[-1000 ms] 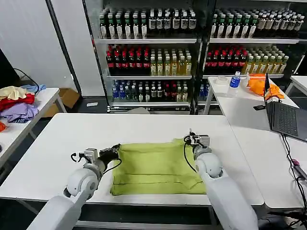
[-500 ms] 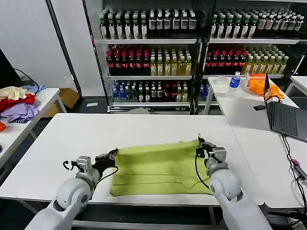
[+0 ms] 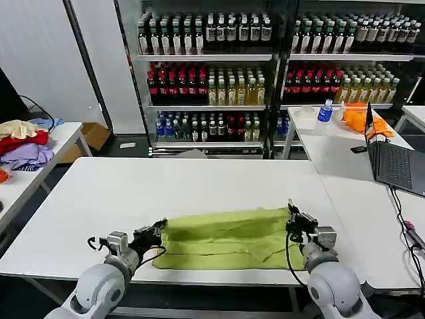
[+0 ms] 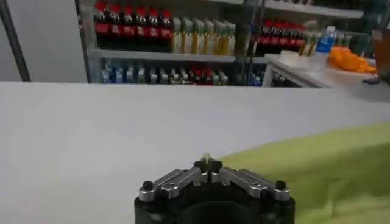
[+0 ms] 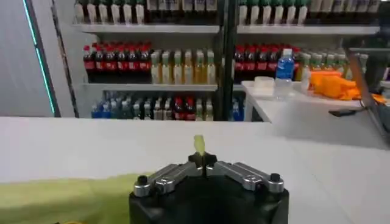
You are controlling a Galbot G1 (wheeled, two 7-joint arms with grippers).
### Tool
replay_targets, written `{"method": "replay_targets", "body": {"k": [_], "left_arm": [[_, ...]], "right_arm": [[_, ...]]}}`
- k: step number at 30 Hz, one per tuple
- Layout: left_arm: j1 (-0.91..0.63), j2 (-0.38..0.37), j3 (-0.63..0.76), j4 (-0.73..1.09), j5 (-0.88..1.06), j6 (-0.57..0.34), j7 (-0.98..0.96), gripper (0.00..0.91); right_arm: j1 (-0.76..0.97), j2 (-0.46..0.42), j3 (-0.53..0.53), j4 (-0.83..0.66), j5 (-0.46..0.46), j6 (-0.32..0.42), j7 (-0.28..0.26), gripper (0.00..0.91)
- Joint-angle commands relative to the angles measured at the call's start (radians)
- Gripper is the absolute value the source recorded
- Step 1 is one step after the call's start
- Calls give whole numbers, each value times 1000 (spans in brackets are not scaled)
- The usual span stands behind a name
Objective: Fold and organize the clothes.
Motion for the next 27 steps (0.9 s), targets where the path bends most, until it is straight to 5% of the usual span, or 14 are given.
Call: {"method": "replay_targets", "body": {"k": [1,14,16,17,18,27], "left_arm": [[101,6,-26,-44,33,-2,7,20],[90,-17,-12,24,90,-19,4,20],[85,-18,-8,30,99,-19,5,60],[82,-19,-6,30,102,-20,6,776],[78,-20,-4,30,113,-20,4,907],[102,-39,-22,-25,143,-50,-60,907]], "right_arm": [[-110,11,30,53,-6,0,5,0],[-79,37,-13,-9,-29,-18,21,0],[-69,43,-23,-20,-38,-36,25,655],[-65,44,-26,-24,-41,-44,27,907],[-60,47,-32,-32,-58,-55,22,907],[-90,66,-25,6,-134,-17,12,907]]}}
